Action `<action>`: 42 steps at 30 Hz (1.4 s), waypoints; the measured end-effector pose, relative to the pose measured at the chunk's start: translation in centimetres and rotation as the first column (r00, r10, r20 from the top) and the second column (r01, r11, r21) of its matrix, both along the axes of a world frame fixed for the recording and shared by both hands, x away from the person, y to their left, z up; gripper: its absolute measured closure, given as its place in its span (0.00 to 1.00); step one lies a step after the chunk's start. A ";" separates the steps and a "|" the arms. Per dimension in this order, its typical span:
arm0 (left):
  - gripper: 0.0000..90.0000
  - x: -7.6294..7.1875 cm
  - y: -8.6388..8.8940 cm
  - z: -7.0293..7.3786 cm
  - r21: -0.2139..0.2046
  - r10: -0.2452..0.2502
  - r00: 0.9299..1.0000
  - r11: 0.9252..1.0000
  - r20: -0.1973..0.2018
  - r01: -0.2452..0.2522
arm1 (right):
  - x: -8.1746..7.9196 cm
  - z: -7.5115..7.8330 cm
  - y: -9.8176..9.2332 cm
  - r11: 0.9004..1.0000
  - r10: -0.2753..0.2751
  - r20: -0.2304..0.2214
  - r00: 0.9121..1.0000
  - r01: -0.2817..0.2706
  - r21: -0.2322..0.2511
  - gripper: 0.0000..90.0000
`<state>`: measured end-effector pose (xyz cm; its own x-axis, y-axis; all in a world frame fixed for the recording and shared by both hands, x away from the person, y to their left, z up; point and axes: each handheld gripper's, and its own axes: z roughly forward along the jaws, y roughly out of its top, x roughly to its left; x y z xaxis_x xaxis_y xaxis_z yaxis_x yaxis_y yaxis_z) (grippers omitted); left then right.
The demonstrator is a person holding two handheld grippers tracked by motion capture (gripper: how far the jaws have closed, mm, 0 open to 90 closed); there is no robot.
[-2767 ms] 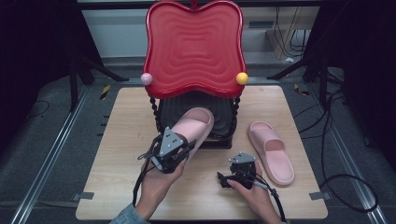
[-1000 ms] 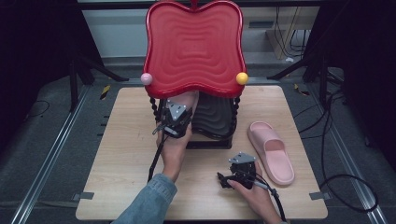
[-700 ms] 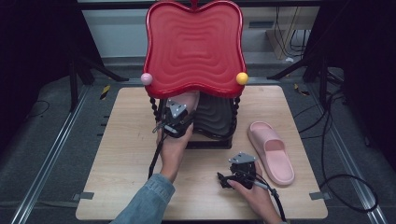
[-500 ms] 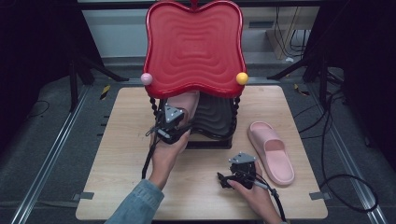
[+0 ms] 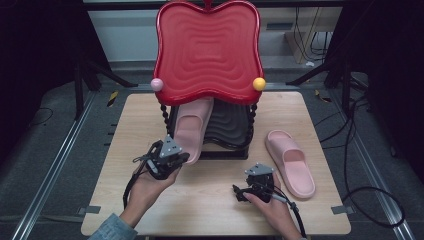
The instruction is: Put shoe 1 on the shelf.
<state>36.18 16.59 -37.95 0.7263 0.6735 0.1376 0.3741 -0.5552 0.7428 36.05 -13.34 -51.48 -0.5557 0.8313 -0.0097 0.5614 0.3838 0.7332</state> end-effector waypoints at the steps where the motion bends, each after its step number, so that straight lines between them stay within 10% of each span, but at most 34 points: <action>1: 1.00 -0.2 0.1 -0.2 0.018 -0.012 1.000 1.000 -0.014 0.012 | 0.0 0.0 0.0 1.000 0.000 0.000 1.000 0.000 0.000 0.05; 16: 1.00 -0.1 -0.5 -3.4 0.150 -0.071 0.993 0.985 -0.093 0.085 | 0.0 0.0 0.0 1.000 -0.001 0.000 1.000 0.001 0.001 0.05; 42: 1.00 4.8 -1.2 -1.7 0.007 0.009 0.996 1.000 -0.088 -0.008 | 0.0 0.0 0.0 1.000 -0.001 0.001 1.000 0.001 -0.001 0.05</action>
